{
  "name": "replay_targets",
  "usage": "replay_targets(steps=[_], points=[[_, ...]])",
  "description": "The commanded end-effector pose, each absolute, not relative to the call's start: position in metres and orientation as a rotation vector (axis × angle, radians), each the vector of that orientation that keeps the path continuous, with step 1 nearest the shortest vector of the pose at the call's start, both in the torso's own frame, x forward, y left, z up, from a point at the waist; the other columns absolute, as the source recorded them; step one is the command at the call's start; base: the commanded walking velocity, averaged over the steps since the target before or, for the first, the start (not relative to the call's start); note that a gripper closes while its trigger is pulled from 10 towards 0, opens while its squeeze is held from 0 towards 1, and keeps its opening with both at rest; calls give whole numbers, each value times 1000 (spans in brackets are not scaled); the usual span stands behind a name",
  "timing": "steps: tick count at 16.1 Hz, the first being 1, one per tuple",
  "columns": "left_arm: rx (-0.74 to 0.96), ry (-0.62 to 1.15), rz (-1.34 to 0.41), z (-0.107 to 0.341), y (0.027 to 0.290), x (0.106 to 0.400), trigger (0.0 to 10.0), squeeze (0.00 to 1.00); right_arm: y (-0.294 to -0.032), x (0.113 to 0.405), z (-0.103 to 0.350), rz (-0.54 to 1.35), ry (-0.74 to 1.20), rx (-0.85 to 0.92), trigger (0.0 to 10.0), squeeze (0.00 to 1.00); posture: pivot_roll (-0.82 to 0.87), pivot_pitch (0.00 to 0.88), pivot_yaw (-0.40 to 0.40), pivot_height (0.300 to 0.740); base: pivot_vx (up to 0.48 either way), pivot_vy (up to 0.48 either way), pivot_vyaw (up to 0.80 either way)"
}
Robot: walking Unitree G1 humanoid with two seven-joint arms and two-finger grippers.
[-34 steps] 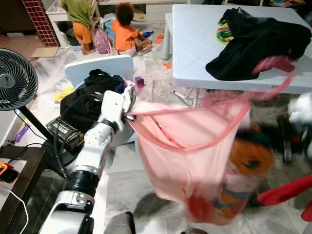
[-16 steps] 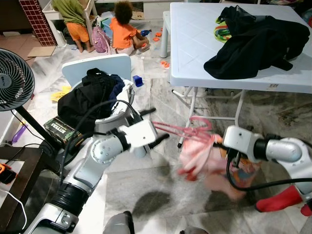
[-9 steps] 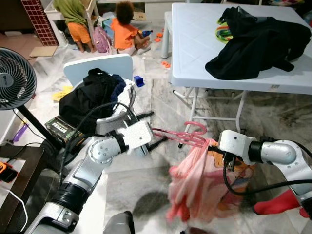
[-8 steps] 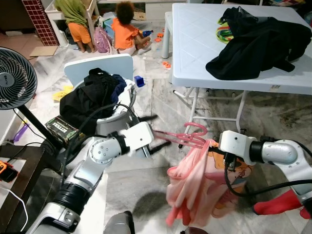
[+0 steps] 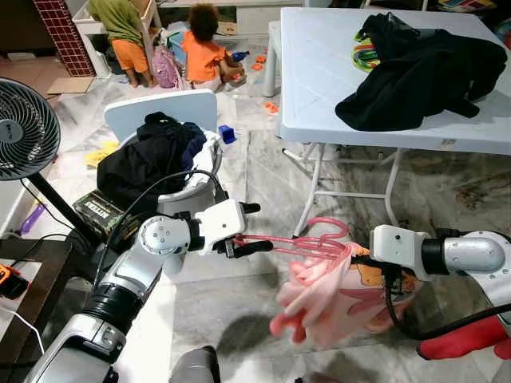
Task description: Hang hanger
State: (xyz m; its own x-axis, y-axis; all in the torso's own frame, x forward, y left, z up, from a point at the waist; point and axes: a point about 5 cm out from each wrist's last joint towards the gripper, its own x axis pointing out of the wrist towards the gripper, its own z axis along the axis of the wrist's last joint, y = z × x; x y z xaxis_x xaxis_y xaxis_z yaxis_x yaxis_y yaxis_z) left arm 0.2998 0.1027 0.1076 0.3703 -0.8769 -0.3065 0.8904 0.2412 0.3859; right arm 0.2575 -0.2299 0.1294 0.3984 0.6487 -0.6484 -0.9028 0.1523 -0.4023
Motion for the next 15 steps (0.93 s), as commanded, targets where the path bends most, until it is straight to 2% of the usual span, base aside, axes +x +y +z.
replay_targets(steps=[1, 3, 6, 15], points=[[557, 36, -1208, 109, 105, 302, 0, 0, -229, 257, 138, 1168, 327, -866, 10000, 0, -65, 81, 5, 740, 0, 0, 0], [550, 100, -1286, 107, 106, 302, 0, 0, -237, 258, 145, 1189, 342, -906, 10000, 0, -71, 84, 9, 740, 0, 0, 0], [528, 140, -1355, 105, 102, 301, 0, 0, -234, 259, 148, 1216, 329, -909, 10000, 0, -71, 84, 9, 740, 0, 0, 0], [510, 128, -1399, 104, 83, 306, 0, 0, -228, 257, 146, 1248, 314, -889, 10000, 0, -76, 76, 8, 740, 0, 0, 0]])
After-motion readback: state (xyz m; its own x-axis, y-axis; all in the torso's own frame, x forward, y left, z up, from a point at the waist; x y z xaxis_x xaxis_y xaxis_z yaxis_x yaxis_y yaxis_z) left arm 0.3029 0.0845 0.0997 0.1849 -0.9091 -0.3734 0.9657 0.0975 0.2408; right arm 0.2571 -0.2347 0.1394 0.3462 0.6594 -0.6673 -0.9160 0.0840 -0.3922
